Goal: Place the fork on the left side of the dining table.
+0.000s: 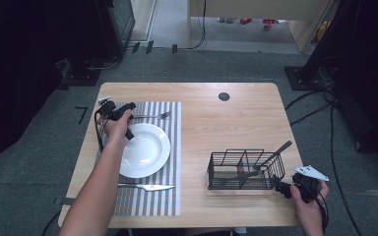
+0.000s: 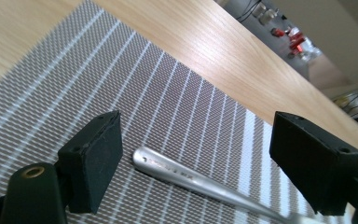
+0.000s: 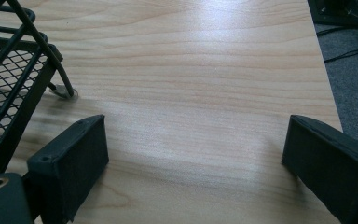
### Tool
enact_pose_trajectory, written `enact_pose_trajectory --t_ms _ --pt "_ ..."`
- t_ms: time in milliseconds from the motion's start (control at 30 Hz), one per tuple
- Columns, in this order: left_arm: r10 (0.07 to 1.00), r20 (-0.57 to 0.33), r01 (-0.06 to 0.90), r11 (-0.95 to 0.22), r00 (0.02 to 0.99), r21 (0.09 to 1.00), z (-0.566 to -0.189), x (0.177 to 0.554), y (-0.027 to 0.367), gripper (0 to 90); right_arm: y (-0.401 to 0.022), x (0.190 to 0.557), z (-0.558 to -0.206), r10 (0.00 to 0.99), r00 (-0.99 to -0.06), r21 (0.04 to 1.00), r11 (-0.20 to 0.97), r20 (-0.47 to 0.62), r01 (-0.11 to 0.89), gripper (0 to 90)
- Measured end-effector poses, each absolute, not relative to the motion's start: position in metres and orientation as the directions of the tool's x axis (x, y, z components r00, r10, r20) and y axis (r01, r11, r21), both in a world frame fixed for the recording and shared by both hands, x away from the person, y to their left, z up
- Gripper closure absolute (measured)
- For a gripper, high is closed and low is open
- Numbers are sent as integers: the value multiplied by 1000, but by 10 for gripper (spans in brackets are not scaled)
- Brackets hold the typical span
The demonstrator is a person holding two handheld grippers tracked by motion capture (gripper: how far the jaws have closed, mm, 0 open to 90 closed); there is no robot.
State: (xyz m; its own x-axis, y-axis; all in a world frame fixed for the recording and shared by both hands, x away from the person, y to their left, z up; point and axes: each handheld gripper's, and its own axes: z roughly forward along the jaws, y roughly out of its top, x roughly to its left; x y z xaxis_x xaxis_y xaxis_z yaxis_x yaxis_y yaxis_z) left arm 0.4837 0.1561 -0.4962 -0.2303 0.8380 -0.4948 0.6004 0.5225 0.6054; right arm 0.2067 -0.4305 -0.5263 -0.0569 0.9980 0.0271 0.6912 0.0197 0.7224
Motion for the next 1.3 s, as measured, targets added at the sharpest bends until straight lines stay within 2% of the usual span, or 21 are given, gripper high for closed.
enact_pose_trajectory --t_ms 233,467,900,1000,1233,1267,1300 --pt "864 -466 589 479 -188 651 -485 476 157 178 -430 207 -526 998 -56 721 19 28 692 56" --pt "917 -391 541 369 -78 756 -457 458 156 178 -430 208 -526 998 -61 719 22 28 695 41" --pt "947 -314 499 237 74 834 -433 416 139 156 -429 209 -527 998 -64 715 24 29 699 24" --pt "950 -282 487 183 137 854 -427 401 133 140 -429 209 -527 998 -64 715 24 29 699 24" --pt "940 -264 479 134 215 867 -424 375 128 110 -429 209 -527 998 -64 715 24 29 699 24" --pt "931 -246 478 93 268 873 -425 365 127 98 -429 209 -527 998 -64 715 24 29 699 24" --pt "931 -246 478 93 268 873 -425 365 127 98 -429 209 -527 998 -64 715 24 29 699 24"
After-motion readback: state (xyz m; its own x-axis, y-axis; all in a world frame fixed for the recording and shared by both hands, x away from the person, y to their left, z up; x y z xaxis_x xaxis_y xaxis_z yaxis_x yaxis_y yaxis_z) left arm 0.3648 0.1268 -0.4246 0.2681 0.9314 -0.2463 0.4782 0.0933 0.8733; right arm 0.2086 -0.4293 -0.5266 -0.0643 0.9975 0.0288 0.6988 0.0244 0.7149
